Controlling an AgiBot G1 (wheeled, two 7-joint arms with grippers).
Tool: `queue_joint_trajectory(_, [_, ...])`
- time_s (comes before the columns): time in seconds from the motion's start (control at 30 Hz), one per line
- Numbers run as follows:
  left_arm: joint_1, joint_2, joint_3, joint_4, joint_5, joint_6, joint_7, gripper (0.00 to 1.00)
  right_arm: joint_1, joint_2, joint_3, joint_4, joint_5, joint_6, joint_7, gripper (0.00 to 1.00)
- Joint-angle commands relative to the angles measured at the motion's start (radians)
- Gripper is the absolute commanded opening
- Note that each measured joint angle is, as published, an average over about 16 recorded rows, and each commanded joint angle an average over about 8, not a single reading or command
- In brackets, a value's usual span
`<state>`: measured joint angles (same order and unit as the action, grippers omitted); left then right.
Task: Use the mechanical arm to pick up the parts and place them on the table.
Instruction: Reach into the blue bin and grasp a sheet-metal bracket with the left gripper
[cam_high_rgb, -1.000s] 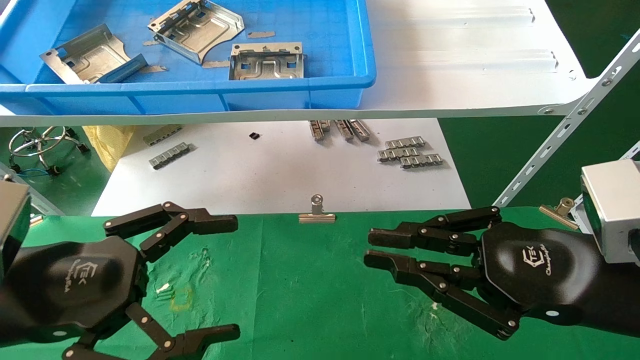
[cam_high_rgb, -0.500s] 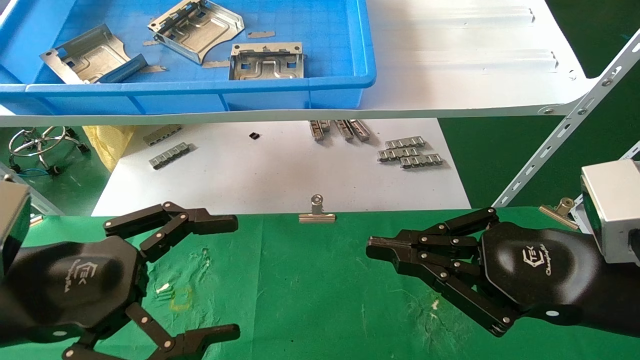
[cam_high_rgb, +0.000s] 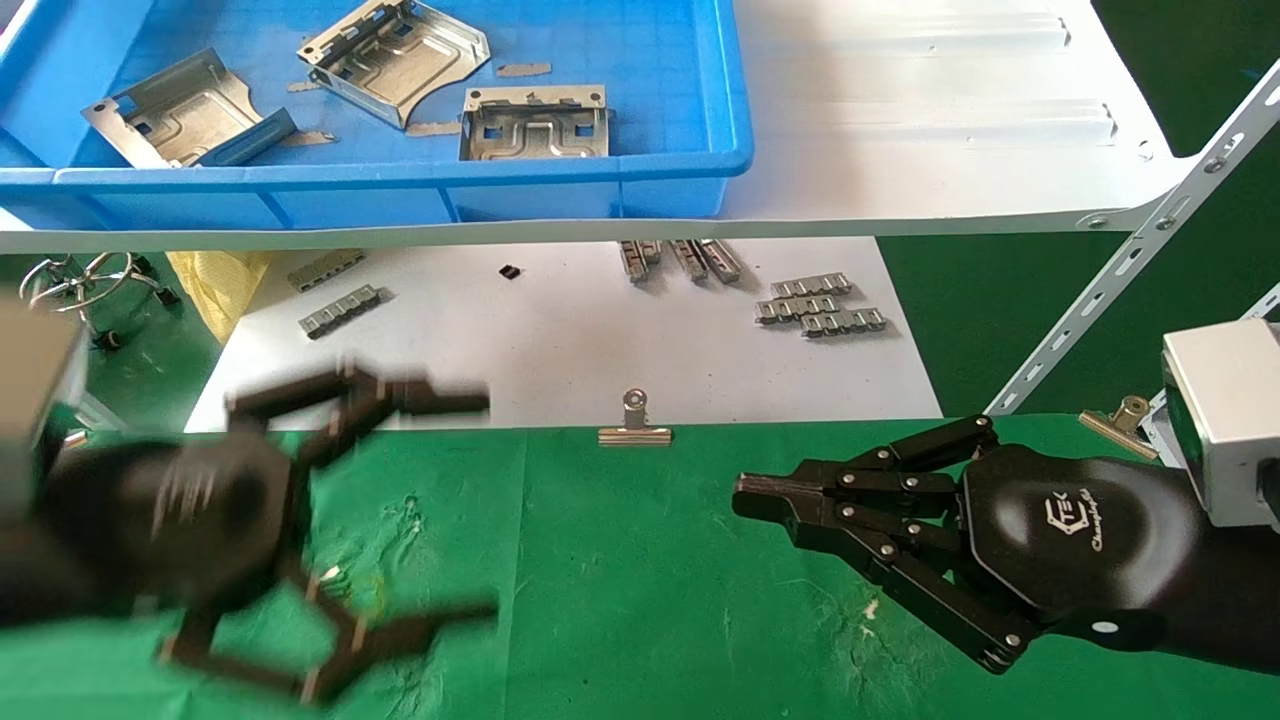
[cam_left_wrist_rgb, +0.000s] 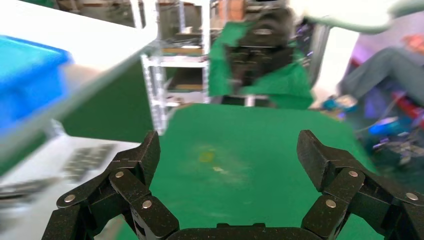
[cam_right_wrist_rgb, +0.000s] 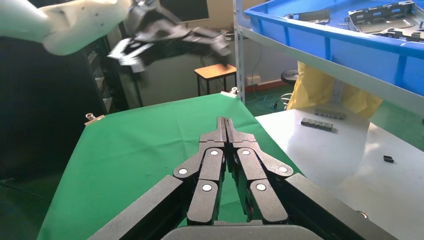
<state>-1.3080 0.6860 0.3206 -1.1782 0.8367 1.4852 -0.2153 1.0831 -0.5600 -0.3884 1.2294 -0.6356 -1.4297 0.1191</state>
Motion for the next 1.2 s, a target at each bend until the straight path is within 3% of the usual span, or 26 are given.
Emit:
queue_joint_trajectory(0.03, [-0.067, 0.017, 0.011, 0.021, 0.028, -0.002, -0.017, 1.0, 0.0, 0.0, 0.0, 0.0, 0.0, 0.0, 0.0, 0.0])
queue_joint_trajectory(0.33, [-0.477, 0.226, 0.131, 0.476, 0.3, -0.075, 0.033, 1.0, 0.0, 0.0, 0.0, 0.0, 0.0, 0.0, 0.0, 0.02])
queue_joint_trajectory(0.37, [-0.51, 0.247, 0.143, 0.531, 0.329, -0.098, 0.047, 1.0, 0.0, 0.0, 0.0, 0.0, 0.0, 0.0, 0.0, 0.08])
queue_joint_trajectory(0.53, [-0.634, 0.34, 0.183, 0.771, 0.446, -0.271, 0.112, 0.96, 0.0, 0.0, 0.0, 0.0, 0.0, 0.0, 0.0, 0.71])
queue_joint_trajectory(0.6, [-0.666, 0.371, 0.194, 0.845, 0.479, -0.347, 0.132, 0.82, 0.0, 0.0, 0.0, 0.0, 0.0, 0.0, 0.0, 0.94])
queue_joint_trajectory(0.63, [-0.679, 0.385, 0.198, 0.876, 0.492, -0.38, 0.14, 0.71, 0.0, 0.0, 0.0, 0.0, 0.0, 0.0, 0.0, 1.0])
queue_joint_trajectory(0.77, [-0.721, 0.423, 0.216, 0.976, 0.533, -0.479, 0.162, 0.22, 0.0, 0.0, 0.0, 0.0, 0.0, 0.0, 0.0, 1.0])
queue_joint_trajectory(0.87, [-0.744, 0.441, 0.23, 1.033, 0.558, -0.526, 0.167, 0.01, 0.0, 0.0, 0.0, 0.0, 0.0, 0.0, 0.0, 1.0])
queue_joint_trajectory(1.2, [-0.783, 0.463, 0.263, 1.135, 0.608, -0.532, 0.153, 0.0, 0.0, 0.0, 0.0, 0.0, 0.0, 0.0, 0.0, 1.0])
